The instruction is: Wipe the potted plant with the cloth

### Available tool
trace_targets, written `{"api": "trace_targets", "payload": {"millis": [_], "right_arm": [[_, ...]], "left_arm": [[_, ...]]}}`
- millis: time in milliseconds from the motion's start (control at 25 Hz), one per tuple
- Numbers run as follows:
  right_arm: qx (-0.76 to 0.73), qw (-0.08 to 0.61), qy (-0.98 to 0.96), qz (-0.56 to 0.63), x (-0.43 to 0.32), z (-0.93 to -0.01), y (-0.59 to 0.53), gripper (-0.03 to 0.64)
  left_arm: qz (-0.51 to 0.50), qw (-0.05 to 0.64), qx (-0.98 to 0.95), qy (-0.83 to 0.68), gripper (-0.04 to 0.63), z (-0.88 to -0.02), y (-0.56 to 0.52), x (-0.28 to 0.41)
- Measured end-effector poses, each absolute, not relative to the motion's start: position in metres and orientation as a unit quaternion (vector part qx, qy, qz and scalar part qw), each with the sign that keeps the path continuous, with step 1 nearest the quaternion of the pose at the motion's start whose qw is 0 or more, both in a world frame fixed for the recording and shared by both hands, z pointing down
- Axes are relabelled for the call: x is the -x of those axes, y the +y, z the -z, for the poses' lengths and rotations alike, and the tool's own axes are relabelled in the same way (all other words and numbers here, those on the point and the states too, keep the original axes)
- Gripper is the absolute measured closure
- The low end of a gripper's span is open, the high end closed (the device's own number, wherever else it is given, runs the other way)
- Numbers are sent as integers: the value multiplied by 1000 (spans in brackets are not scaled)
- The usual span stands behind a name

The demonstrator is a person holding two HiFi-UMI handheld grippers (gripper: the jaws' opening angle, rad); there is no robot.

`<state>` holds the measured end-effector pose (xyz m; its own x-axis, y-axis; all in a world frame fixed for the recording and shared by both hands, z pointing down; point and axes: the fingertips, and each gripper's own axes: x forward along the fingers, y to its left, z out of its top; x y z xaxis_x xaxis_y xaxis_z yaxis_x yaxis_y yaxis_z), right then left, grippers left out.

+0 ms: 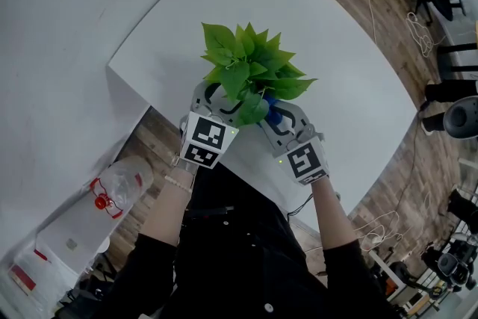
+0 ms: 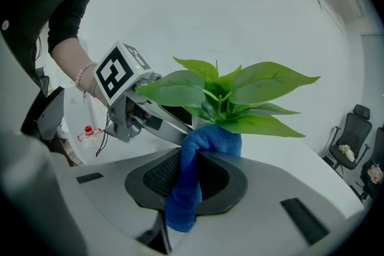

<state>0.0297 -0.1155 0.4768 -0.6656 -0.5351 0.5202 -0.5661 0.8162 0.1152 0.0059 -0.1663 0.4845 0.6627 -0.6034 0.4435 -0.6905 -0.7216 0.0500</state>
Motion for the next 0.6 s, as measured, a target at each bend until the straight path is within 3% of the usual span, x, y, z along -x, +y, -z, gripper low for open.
{"api": "trace_targets", "payload": {"millis": [600], "right_arm": [[-369,258,-890,-76,-63,-473,-127,523]], "left_arm": [[-215,110,-918,-314,302,-487,-144,-2]]}}
